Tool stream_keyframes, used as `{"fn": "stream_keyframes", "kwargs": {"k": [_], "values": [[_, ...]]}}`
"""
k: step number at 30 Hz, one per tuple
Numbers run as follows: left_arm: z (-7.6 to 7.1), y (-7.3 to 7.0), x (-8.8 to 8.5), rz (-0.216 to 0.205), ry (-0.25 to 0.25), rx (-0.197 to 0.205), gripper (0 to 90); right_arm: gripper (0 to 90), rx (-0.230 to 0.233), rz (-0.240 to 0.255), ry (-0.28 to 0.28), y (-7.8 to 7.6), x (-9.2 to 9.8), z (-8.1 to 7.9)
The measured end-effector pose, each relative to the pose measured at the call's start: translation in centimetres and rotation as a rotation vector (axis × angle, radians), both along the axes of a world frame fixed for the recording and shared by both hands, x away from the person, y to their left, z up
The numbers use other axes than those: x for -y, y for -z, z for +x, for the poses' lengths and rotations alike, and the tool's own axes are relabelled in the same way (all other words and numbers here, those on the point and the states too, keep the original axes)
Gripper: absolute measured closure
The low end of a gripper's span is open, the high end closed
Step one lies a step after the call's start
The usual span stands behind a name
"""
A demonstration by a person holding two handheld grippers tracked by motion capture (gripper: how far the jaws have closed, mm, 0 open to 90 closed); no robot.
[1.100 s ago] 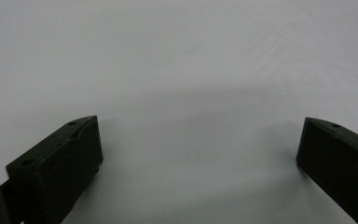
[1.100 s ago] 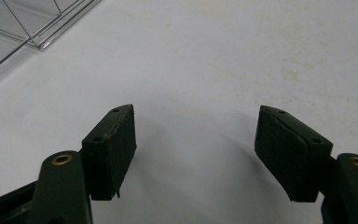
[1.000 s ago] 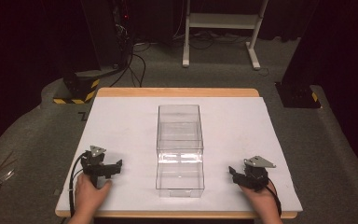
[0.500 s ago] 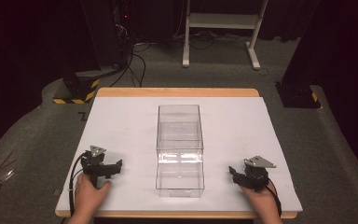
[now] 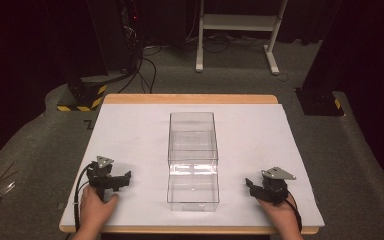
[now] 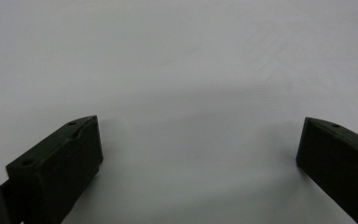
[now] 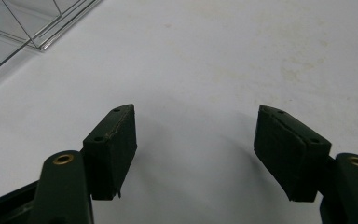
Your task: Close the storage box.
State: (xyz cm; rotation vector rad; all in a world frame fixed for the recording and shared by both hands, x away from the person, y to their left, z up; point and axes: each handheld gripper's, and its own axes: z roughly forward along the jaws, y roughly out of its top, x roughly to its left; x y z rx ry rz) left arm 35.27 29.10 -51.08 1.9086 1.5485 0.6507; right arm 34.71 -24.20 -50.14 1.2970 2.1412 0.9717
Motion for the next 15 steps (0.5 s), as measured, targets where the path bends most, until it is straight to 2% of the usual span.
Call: {"fn": "stream_keyframes", "kwargs": {"k": [15], "values": [[0.00, 0.00, 0.01, 0.001, 0.000, 0.000, 0.5, 30.0, -0.004, 0.004, -0.008, 0.00, 0.05, 0.06]]}}
